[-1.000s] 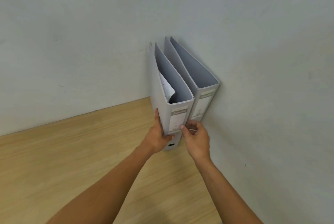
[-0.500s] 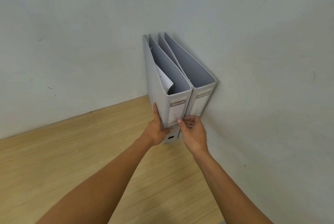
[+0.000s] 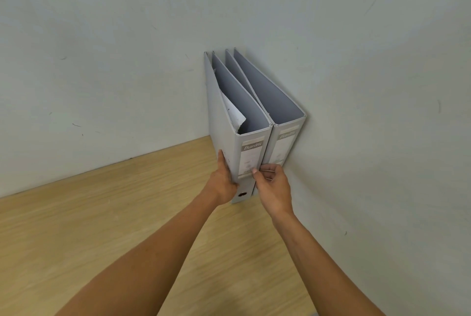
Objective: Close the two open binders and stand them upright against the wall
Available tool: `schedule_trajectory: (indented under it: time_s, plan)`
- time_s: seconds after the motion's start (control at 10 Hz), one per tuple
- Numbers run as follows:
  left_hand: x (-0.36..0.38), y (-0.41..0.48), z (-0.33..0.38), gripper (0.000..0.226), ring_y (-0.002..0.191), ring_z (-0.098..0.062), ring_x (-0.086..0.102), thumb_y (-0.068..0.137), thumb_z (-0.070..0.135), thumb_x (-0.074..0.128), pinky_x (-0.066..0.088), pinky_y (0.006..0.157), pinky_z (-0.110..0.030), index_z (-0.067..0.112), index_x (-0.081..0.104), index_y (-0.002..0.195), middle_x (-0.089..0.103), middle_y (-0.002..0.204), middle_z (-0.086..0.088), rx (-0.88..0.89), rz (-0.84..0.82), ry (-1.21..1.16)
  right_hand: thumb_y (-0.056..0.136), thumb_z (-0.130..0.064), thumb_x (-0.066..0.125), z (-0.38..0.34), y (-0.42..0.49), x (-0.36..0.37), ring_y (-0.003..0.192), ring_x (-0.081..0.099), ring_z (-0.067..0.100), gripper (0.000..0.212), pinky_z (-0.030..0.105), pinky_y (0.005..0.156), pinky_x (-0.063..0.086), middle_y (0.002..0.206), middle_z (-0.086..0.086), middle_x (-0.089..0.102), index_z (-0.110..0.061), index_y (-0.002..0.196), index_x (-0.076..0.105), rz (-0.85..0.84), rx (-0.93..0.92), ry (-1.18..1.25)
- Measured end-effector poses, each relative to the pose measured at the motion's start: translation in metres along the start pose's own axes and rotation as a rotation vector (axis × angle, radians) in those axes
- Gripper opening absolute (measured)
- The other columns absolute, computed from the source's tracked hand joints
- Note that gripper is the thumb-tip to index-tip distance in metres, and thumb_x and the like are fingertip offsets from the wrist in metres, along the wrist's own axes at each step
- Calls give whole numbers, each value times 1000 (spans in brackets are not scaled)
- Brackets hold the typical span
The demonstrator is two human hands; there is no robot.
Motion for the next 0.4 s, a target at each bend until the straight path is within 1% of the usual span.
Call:
schedule_trajectory:
  time_s: [0.1,0.2,0.3,0.4]
  plan:
    - [1,-2,-6,103,122,-38,61,91,3,61,48,89,-33,20,-13,160,48,151,-19,-13,-4,-13,90,-29,67,2,-1,1,92,64,5,26,19,73,48,101,-7,67,-18,112,59,-21,17,15]
    - [-3,-6,-8,100,120,-34,63,91,7,63,45,87,-28,19,-8,162,40,159,-12,-4,-10,-9,90,-25,64,2,-6,3,94,65,12,24,29,80,52,102,-7,65,-18,112,58,-38,40,15]
    - [-7,-14,-11,95,90,-13,72,92,4,62,47,77,-17,20,1,162,39,160,-7,57,-1,-61,90,-23,63,1,-16,7,91,65,13,21,27,74,51,100,-10,63,-21,111,57,-59,32,16]
    - [-13,-24,-11,91,79,-5,65,92,1,60,45,68,-15,23,6,162,38,160,-7,109,40,-104,90,-20,62,2,-25,13,91,64,13,19,27,76,51,102,-8,63,-23,108,57,-79,34,18]
Point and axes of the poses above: each hand's wrist, its own y-axis towards the middle knuckle, its own x-axis out of the palm, z = x × y, the point moved 2 cm from there along y, towards the middle knuckle
